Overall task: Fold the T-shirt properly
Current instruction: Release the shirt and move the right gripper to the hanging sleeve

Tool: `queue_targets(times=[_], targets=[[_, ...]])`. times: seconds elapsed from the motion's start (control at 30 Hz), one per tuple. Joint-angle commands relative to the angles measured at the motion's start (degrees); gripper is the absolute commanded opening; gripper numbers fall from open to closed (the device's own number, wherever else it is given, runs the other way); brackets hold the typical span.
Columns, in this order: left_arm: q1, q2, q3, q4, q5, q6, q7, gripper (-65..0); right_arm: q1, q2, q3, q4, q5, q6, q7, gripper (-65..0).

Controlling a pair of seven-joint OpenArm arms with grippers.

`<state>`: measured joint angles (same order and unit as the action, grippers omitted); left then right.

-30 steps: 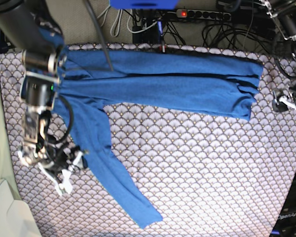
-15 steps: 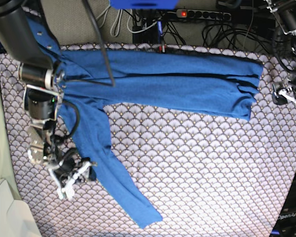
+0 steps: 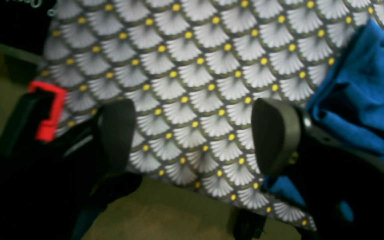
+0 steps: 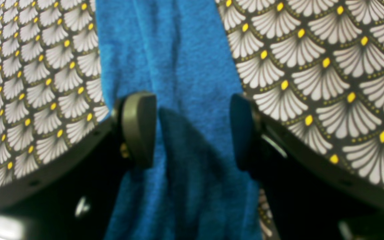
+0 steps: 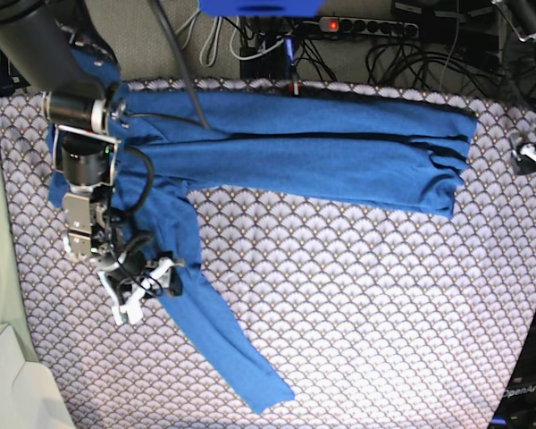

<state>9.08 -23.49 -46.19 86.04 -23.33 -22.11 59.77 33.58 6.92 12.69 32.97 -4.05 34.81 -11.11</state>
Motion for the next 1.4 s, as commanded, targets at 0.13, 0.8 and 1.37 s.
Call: queue_targets(times=[0.13, 0.8, 1.37], targets=[[1.69, -1.26, -0.53, 1.21, -0.71, 0.09, -1.09, -11.8, 1.36, 0.42, 0.28, 0.83, 1.02, -0.39, 2.19, -29.5], [2.13, -1.09, -0.18, 1.12, -0.71, 0.09, -1.09, -11.8, -1.45, -0.46, -0.07, 0.83, 0.93, -8.74, 5.53, -31.6], [1.78, -1.17, -0.44, 1.12, -0.71, 0.09, -1.09, -11.8, -4.35, -0.72, -7.55, 5.49, 1.29, -8.65, 4.39, -65.0]])
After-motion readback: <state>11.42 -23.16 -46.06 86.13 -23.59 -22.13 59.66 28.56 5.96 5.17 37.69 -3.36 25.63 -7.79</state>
